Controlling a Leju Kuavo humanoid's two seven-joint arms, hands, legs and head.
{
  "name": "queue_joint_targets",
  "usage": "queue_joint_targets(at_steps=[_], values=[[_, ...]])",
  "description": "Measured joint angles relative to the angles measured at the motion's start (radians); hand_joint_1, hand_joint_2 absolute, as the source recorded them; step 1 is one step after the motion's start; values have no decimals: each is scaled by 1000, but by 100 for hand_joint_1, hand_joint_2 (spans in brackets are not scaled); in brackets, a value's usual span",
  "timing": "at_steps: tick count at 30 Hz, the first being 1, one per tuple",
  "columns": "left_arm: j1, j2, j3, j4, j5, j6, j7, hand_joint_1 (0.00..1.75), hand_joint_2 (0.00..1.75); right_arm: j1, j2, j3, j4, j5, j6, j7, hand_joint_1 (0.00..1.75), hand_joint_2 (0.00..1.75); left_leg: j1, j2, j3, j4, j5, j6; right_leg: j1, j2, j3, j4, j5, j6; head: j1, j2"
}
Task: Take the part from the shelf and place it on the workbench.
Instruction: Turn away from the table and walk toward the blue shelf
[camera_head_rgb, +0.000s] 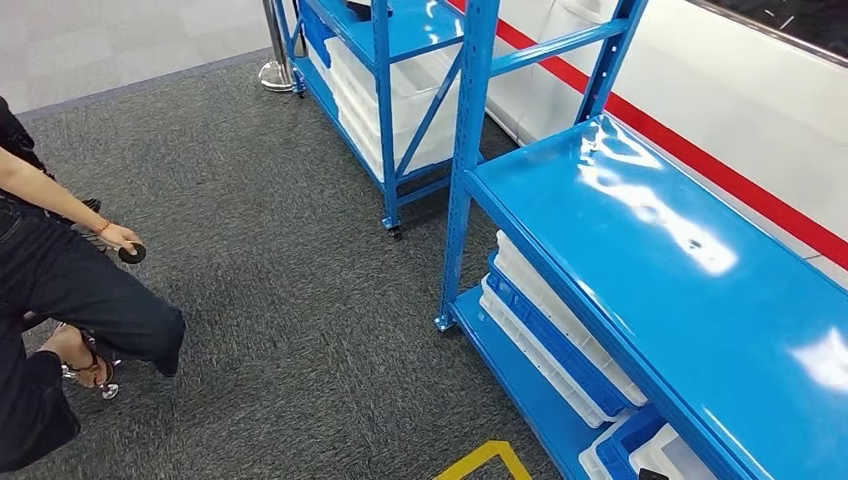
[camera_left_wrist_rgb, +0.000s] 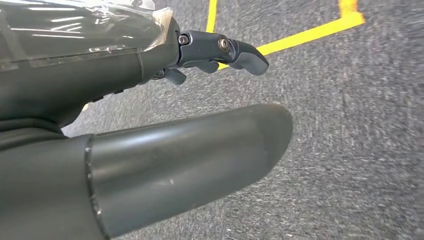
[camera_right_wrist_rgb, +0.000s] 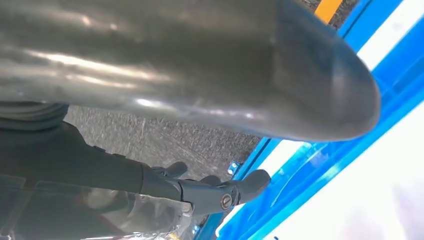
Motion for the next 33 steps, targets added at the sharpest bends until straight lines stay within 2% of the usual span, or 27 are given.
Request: queue_joint_targets(at_steps=[1, 4, 9, 10, 11, 12, 13, 14, 15, 16, 17, 18, 19, 21, 22, 23, 25, 26, 27, 28, 29, 30, 31, 32, 33], values=[[-1, 0, 1, 0, 0, 0, 0, 0, 0, -1, 0, 0, 0, 0, 0, -1, 0, 0, -2, 8, 2, 1, -3, -5, 3, -5, 9, -17, 5, -6, -1, 0], [-6, 0, 2, 0, 2, 0, 0, 0, 0, 3, -2, 0, 0, 1, 0, -1, 0, 0, -1, 27, 10, -1, -6, -16, 7, 16, 0, -17, 8, -19, -3, 0], [-7, -1, 3, 0, 3, 0, 0, 0, 0, 4, -2, 0, 0, 1, 0, -1, 0, 0, 0, 31, 12, -2, -7, -18, 7, 21, -1, -19, 8, -22, -2, 0], [-8, -1, 3, 0, 3, 0, 0, 0, 0, 3, -2, 0, 0, 1, 0, -1, 0, 0, 3, 17, 9, 7, -14, -22, 3, 26, 2, -20, 10, -26, -3, 0], [-8, -1, 4, 0, 4, 0, 0, 0, 0, 2, -3, 0, 0, 0, -1, -1, 0, 0, 6, -7, -3, 37, -35, -26, -1, 34, 5, -21, 11, -33, -5, 0], [-6, -2, 5, 0, 4, 1, 1, 0, 0, 2, -4, 0, 0, 0, -4, 0, 0, 0, 9, -36, -42, 116, -73, -30, -3, 50, 8, -23, 13, -41, -6, 0], [-5, -3, 6, 0, 5, 1, 3, 0, 0, 1, -5, 0, 0, -2, -9, 4, 0, 0, 13, -70, -59, 144, -75, -33, -5, 77, 12, -23, 14, -48, -7, 0], [-3, -4, 8, 0, 5, 1, 5, 0, 0, 1, -5, 0, 0, -3, -15, 8, 0, 0, 16, -106, -62, 140, -66, -31, 0, 104, 13, -21, 14, -50, -7, 0], [-2, -4, 9, 0, 6, 1, 6, 0, 0, 1, -5, 0, 0, -4, -21, 14, 0, 0, 18, -128, -57, 114, -44, -29, 4, 130, 12, -20, 13, -48, -7, 0], [-2, -4, 9, 0, 6, 1, 7, 0, 0, 1, -5, 0, 0, -5, -25, 18, 0, 0, 18, -143, -25, 39, -4, -25, 6, 150, 11, -20, 14, -43, -7, 0], [-2, -5, 9, 0, 6, 1, 8, 0, 0, 2, -4, 0, 0, -5, -27, 21, 0, 0, 15, -152, -15, 16, 0, -22, 6, 160, 8, -20, 15, -36, -6, 0], [-3, -5, 10, 0, 6, 1, 8, 0, 0, 4, -4, 0, 0, -5, -28, 23, 0, 0, 12, -141, -14, 13, 2, -16, 3, 169, 3, -22, 17, -28, -6, 0], [-4, -5, 10, 0, 6, 1, 8, 0, 0, 6, -4, 0, 0, -5, -29, 25, 0, 0, 11, -130, -12, 9, 5, -9, 0, 163, -1, -19, 17, -23, -6, 0], [-4, -6, 11, 0, 6, 1, 9, 0, 0, 7, -2, 0, 0, -3, -29, 28, 0, 0, 11, -108, -8, -1, 12, 7, 0, 120, -29, 28, -7, -21, -4, 0], [-4, -6, 12, 0, 6, 1, 10, 0, 0, 5, -2, 0, 0, -2, -28, 29, 0, 0, 11, -96, -7, -4, 14, 12, 0, 93, -54, 80, -32, -24, -2, 0], [-3, -6, 13, 0, 7, 1, 10, 0, 0, 2, -2, 0, 0, -1, -28, 29, 0, 0, 10, -84, -8, -4, 14, 15, 1, 76, -87, 146, -60, -26, -1, 0], [-2, -5, 14, 0, 7, 0, 11, 0, 0, 2, -3, 0, 0, 1, -28, 32, 0, 0, 8, -60, -9, -4, 13, 17, 0, 68, -140, 254, -97, -23, 0, 0], [-2, -6, 14, 0, 7, 0, 11, 0, 0, 4, -4, 0, 0, 2, -28, 36, 0, 0, 8, -50, -10, -4, 12, 16, -2, 66, -143, 262, -94, -16, 0, 0], [-2, -6, 14, 0, 7, 0, 11, 0, 0, 6, -5, 0, 0, 4, -28, 45, 0, 0, 9, -39, -9, -4, 11, 15, -3, 61, -124, 226, -78, -7, 0, 0], [-2, -6, 14, 0, 6, 0, 12, 0, 0, 6, -6, 0, 0, 7, -28, 57, 0, 0, 9, -30, -7, -3, 9, 12, -4, 49, -86, 156, -52, 2, 0, 0], [-2, -6, 14, 0, 5, -1, 13, 0, 0, 6, -7, 0, 0, 11, -28, 70, 0, 0, 7, -21, -5, -3, 7, 8, -4, 28, -46, 82, -27, 7, 0, 0], [-2, -6, 14, 0, 4, -1, 13, 0, 0, 5, -8, 0, 0, 13, -28, 82, 0, 0, 5, -13, -2, -2, 3, 2, -3, 11, -13, 22, -8, 6, 0, 0], [-2, -6, 14, 0, 3, -1, 14, 0, 0, 4, -8, 0, 0, 15, -28, 89, 0, 0, 2, -6, 1, -1, 0, -4, -2, 0, 5, -12, 2, 0, -1, 0], [-3, -6, 14, 0, 3, -2, 14, 0, 0, 3, -8, 0, 0, 16, -29, 94, 0, 0, 1, 1, 4, -2, -2, -10, 1, -1, 7, -20, 5, -9, -2, 0], [-5, -6, 14, 0, 2, -2, 15, 0, 0, 4, -8, 0, 0, 16, -29, 97, 0, 0, 2, 8, 8, -3, -4, -16, 3, 8, 6, -21, 6, -17, -2, 0]])
